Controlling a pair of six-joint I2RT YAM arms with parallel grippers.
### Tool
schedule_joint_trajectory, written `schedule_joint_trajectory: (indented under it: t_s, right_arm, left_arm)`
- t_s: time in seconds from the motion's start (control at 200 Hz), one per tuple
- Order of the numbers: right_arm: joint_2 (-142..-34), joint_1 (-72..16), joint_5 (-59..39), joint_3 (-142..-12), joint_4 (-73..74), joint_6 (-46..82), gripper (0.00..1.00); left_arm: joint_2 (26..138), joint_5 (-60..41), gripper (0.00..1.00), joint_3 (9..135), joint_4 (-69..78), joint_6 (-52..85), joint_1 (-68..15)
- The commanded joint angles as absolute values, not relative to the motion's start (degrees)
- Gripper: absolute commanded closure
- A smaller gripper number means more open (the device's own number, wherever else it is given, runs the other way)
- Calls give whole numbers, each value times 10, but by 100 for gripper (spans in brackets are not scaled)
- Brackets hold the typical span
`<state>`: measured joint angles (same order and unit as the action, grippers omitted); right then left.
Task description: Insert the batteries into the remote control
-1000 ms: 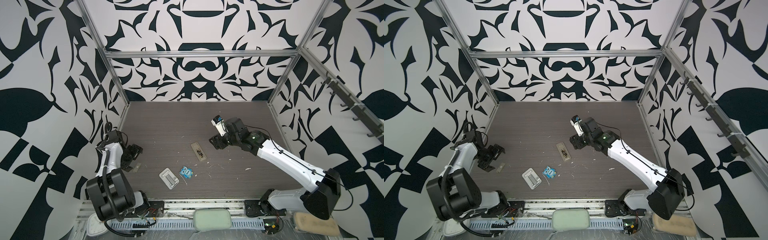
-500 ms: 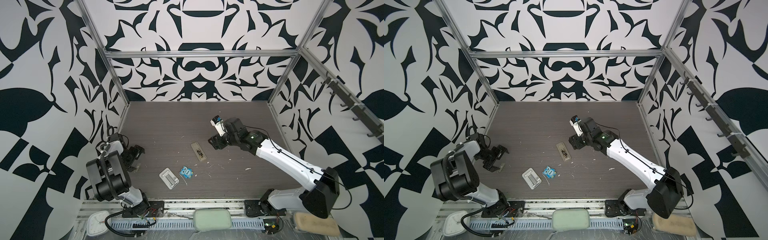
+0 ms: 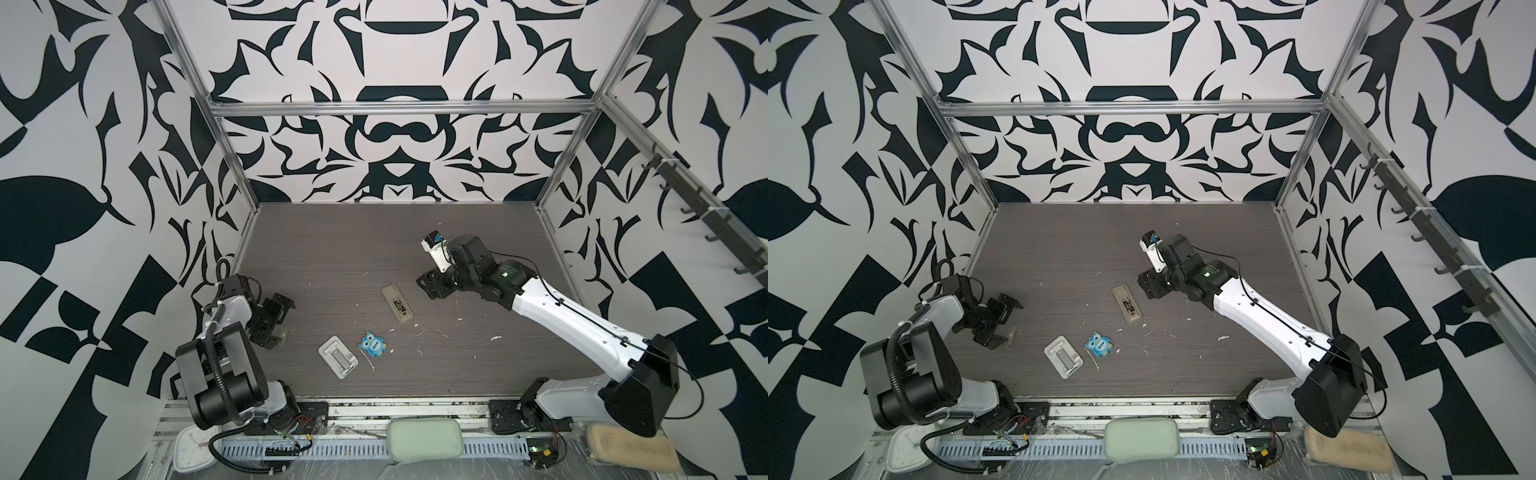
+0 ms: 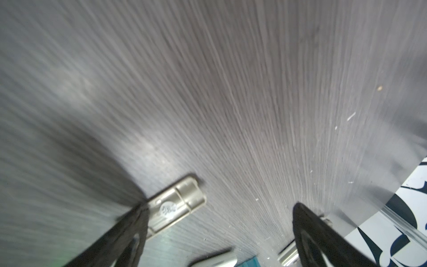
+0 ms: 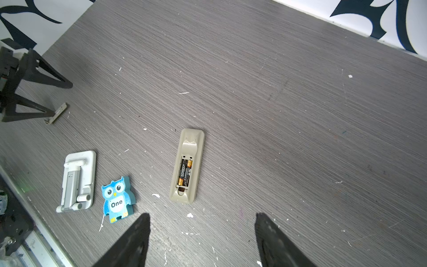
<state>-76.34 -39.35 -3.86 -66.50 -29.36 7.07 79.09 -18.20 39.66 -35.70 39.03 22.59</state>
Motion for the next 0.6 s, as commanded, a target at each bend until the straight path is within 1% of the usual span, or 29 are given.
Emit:
schedule_joint_trajectory:
  t_s: [0.0,0.2,0.33,0.415,0.595]
  right_arm:
    - [-765,-394,-46,-686,-279,65,26]
    - [-785,-394,-49,-690,-263,63,26]
    - [-798,-394,-48,-687,-254,66,26]
    - [-803,-394,-53,-687,-252,69,26]
    - [-805,-394,-55,-687,-255,68,26]
  left_arm:
    - [783,-185,1,355,-371,417,199]
    - [738,-186,1,335,-385,453,158]
    - [697,-174,3,353,-427,439,156]
    - [675,-178,6,360,-431,446,152]
    - [662,-169,9,366,-443,448,149]
